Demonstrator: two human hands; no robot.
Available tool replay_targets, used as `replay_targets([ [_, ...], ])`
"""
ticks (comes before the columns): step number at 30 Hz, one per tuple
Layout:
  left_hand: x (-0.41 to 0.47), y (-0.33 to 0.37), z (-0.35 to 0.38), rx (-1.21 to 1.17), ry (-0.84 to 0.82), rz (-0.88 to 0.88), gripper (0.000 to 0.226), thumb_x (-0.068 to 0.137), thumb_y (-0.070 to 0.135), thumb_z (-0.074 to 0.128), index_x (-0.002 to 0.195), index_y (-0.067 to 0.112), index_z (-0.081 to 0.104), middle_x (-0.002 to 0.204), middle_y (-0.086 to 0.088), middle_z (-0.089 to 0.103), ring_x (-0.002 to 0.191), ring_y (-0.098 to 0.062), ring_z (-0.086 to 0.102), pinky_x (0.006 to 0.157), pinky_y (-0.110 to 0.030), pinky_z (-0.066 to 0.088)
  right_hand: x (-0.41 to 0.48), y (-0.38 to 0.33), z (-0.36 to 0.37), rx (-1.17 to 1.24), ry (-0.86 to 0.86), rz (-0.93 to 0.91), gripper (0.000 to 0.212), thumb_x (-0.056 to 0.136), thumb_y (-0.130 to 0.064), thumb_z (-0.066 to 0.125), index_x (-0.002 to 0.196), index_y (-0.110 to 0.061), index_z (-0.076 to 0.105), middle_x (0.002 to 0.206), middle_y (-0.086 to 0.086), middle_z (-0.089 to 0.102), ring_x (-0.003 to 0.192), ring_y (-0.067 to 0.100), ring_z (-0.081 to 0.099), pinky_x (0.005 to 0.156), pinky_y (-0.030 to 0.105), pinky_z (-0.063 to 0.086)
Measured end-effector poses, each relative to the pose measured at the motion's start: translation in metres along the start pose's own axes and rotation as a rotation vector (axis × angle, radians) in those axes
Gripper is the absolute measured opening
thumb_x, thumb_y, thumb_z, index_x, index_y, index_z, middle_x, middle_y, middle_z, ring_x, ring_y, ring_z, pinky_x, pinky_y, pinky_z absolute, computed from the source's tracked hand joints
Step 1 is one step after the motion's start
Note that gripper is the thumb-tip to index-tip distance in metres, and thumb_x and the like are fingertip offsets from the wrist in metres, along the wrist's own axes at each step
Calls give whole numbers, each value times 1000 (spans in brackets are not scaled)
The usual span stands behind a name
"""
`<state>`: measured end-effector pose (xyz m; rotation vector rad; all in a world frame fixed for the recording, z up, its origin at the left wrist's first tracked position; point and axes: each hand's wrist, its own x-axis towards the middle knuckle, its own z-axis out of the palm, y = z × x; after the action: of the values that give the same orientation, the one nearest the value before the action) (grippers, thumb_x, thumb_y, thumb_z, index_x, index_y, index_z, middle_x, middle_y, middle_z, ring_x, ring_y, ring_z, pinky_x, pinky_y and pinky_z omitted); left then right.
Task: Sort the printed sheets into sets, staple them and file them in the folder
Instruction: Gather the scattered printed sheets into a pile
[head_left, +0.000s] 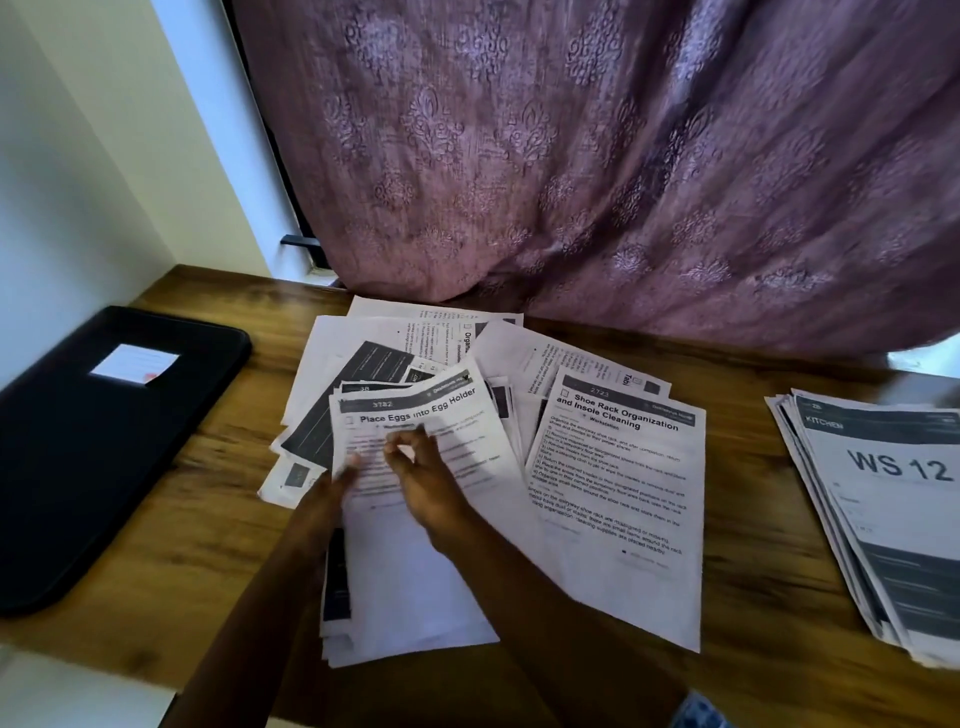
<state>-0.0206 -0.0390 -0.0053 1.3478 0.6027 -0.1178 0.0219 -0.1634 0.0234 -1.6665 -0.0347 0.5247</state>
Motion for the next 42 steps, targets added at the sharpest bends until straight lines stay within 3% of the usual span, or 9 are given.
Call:
replay_targets([
  [5, 7, -12, -5, 208, 81, 112, 46, 75, -8, 72, 119, 1, 61, 113, -15, 67, 106, -33, 60, 76, -30, 46, -3, 20, -84, -482, 476, -290, 33, 93, -15, 54, 125, -9, 53, 139, 10, 47, 131, 23, 43, 109, 38, 36],
  [9, 0, -3, -17, 188, 91, 189, 47, 75, -13, 68, 119, 4, 60, 114, -12, 66, 105, -28, 59, 92, -41, 46, -4, 57, -144, -1058, 571, 145, 79, 94, -54, 38, 151, -10, 4, 158, 14, 0, 146, 29, -1, 114, 53, 5],
  [12, -5, 9, -32, 185, 94, 216, 47, 75, -16, 65, 118, 4, 60, 111, -12, 65, 100, -26, 60, 87, -36, 46, -4, 72, -153, -1102, 566, 133, 74, 95, -56, 30, 151, -14, 4, 159, 8, 5, 147, 25, 1, 115, 52, 4],
  [20, -2, 18, -52, 147, 93, 186, 50, 76, -22, 58, 123, -5, 55, 114, -17, 62, 85, -19, 63, 67, -25, 54, -9, 76, -166, -1053, 718, -38, 50, 98, -35, 44, 144, -18, 35, 148, 7, 40, 140, 23, 32, 114, 48, 16],
  [26, -8, 3, -34, 138, 77, 233, 52, 74, -20, 61, 122, 2, 59, 113, -13, 65, 94, -15, 62, 72, -24, 48, -13, 53, -183, -1089, 745, -183, 23, 92, -21, 55, 112, -18, 67, 100, 7, 72, 96, 25, 66, 111, 49, 29],
  [30, -9, -2, -9, 106, 43, 214, 46, 72, -23, 60, 99, 14, 64, 94, 0, 72, 97, -29, 61, 68, -23, 50, -27, 2, -174, -760, 572, -256, 22, 94, -26, 56, 109, -16, 68, 101, 2, 70, 82, 15, 61, 74, 22, 40],
  [36, -17, -1, 22, -188, -90, 12, 31, 92, 43, 54, 108, 17, 64, 96, -6, 74, 83, -21, 71, 63, -32, 59, -10, 31, -55, -820, 162, -391, 53, 85, -46, 40, 128, -21, 57, 133, 1, 57, 127, 16, 49, 108, 52, 28],
  [39, -17, 0, 28, 8, -64, 137, 31, 86, 8, 66, 116, 7, 60, 104, -8, 71, 104, -33, 65, 68, -26, 57, -5, 47, -35, -717, -20, -258, 51, 96, -29, 49, 144, -18, 36, 153, 0, 30, 144, 13, 18, 118, 45, 3],
  [42, -24, 6, 25, 131, -38, 163, 36, 78, -16, 61, 105, 8, 62, 95, -11, 73, 91, -30, 70, 64, -31, 56, -19, 42, -60, -325, 70, -274, 48, 95, -18, 54, 141, -18, 40, 151, -4, 32, 140, 6, 22, 117, 25, 16],
])
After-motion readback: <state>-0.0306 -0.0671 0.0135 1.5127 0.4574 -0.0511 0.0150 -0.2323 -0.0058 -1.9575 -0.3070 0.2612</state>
